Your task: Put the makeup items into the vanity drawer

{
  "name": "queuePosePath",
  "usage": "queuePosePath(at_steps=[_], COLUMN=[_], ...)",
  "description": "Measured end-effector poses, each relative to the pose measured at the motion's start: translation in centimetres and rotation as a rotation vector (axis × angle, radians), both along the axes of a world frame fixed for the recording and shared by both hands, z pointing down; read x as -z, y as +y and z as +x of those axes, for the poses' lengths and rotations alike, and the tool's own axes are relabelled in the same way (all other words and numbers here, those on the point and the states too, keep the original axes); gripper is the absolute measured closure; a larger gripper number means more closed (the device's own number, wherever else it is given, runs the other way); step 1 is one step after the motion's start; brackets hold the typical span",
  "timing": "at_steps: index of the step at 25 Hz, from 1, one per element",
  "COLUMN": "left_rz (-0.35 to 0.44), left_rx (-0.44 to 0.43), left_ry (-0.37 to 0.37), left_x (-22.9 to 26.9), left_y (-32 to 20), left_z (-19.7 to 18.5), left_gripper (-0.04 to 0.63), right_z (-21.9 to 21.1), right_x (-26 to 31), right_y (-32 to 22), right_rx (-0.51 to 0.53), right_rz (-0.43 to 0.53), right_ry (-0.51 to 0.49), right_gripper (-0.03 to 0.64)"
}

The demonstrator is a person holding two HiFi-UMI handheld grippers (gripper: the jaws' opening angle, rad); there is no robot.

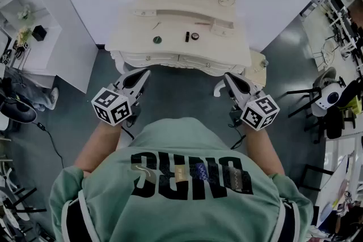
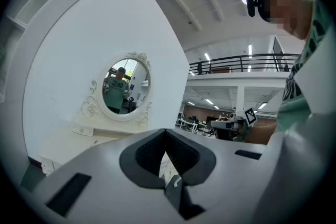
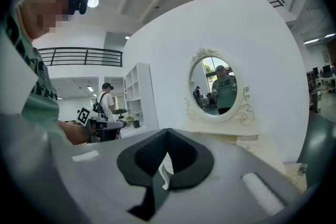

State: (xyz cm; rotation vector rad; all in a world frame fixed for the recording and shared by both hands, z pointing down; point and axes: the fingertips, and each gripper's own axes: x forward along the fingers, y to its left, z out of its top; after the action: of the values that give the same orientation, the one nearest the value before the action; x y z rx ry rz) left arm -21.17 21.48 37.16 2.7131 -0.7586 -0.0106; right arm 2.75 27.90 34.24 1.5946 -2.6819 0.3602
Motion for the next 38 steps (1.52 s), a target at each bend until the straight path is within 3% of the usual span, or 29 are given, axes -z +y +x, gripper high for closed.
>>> queuePosePath(at_steps=[15,31,38], left_rz=[-0.012,-0.002,-0.024], left_rx=[0.047,0.048,0.032], left_ry=[-0.020,-0.030,-0.043], left_x=[-0.5,-0.4,-1.6], left_y=[1.0,1.6,-2.4], left_z=[2.0,10.7,11.2], left_gripper=[0.591,0.591,0.591], right_z=[2.3,8.8,9.7], right_x=[-0.7,-1.9,-3.3], right_y=[-0.1,0.8,-2.9], right_rx=[0.035,0.124,0.109], right_rz=[0.009,0.025,0.004], right_ry=[-0.005,-0.009,-0.032], right_gripper=[0.608,0.607,0.607])
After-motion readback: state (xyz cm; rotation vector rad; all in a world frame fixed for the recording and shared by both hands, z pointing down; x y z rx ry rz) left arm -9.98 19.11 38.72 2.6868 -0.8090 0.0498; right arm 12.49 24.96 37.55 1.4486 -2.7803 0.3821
